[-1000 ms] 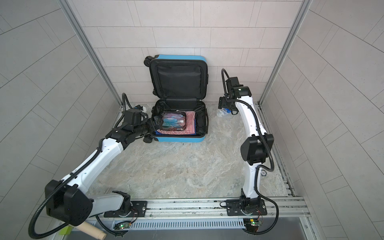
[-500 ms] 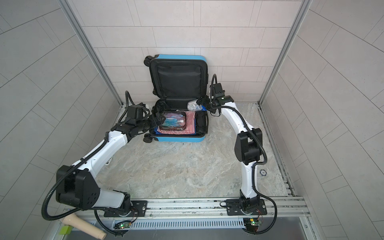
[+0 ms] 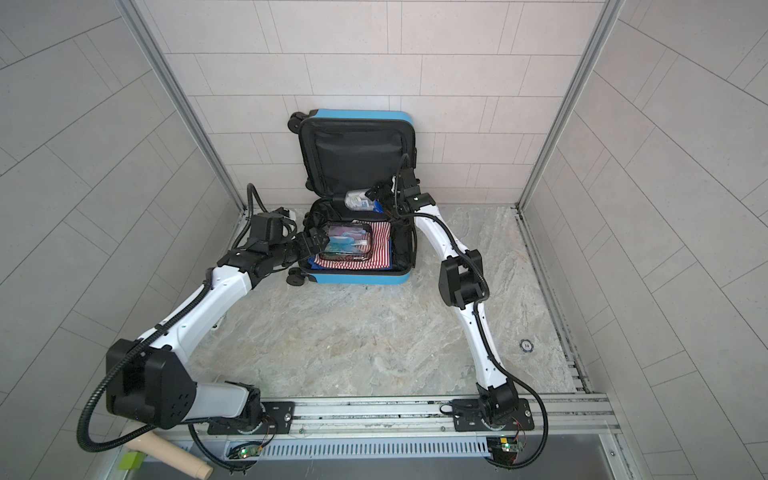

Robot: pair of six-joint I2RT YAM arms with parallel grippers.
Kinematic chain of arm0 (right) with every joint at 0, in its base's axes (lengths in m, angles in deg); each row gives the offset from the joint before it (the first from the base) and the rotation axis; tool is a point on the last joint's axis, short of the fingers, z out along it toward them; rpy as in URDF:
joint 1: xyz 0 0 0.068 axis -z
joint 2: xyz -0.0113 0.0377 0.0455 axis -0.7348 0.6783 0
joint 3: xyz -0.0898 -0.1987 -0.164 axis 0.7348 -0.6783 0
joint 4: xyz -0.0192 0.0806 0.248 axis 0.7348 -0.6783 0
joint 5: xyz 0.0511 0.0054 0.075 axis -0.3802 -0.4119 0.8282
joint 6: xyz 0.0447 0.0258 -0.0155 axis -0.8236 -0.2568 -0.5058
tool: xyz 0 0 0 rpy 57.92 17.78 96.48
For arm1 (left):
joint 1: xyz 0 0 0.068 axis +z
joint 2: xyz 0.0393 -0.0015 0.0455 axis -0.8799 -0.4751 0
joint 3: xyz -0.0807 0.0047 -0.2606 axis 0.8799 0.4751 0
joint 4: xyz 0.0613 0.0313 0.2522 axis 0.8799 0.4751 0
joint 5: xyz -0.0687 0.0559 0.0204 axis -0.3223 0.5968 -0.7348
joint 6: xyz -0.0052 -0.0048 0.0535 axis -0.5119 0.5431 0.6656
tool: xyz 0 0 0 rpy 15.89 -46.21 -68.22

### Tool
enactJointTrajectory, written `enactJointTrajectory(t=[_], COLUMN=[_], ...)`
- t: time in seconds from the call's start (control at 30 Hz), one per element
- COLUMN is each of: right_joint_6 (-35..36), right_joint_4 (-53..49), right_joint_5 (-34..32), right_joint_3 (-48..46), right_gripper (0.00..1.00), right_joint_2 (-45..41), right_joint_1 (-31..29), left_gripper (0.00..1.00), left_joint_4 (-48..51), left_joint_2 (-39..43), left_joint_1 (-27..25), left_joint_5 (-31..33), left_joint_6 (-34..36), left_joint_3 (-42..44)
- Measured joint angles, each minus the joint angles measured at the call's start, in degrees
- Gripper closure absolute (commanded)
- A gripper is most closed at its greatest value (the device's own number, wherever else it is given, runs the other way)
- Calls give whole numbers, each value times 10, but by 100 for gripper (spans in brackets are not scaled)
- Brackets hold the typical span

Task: Pack the luggage
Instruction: 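Carry the container into the suitcase's far end with the right gripper, then lower the container beside the pouch and open the right gripper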

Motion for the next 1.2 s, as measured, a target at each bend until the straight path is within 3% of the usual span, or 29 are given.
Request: enactJointTrajectory(t=[0.23, 0.47, 0.63, 0.73, 1.2], right_joint_6=[-22, -27, -29, -28, 33], right_joint_4=[16, 14, 6, 4, -84], right_joint_5=[49, 50, 40, 38, -10], right_joint_3=[45, 45, 45, 45, 45], right_gripper=[40, 37, 11, 4, 1], right_joint_2=[50, 78, 100, 101, 66], right_joint_1=[-4, -20, -23, -22, -11], left_gripper=[0, 0, 0, 0, 0], left_joint_4=[3, 9, 11, 12, 14], left_joint_2=[17, 24, 34, 37, 40], left_joint_1=[9, 10, 10, 10, 10], left_joint_5=[0, -6, -7, -7, -8], left_joint_6=[0, 0, 0, 0, -3], left_joint_3=[18, 26, 29, 31, 31])
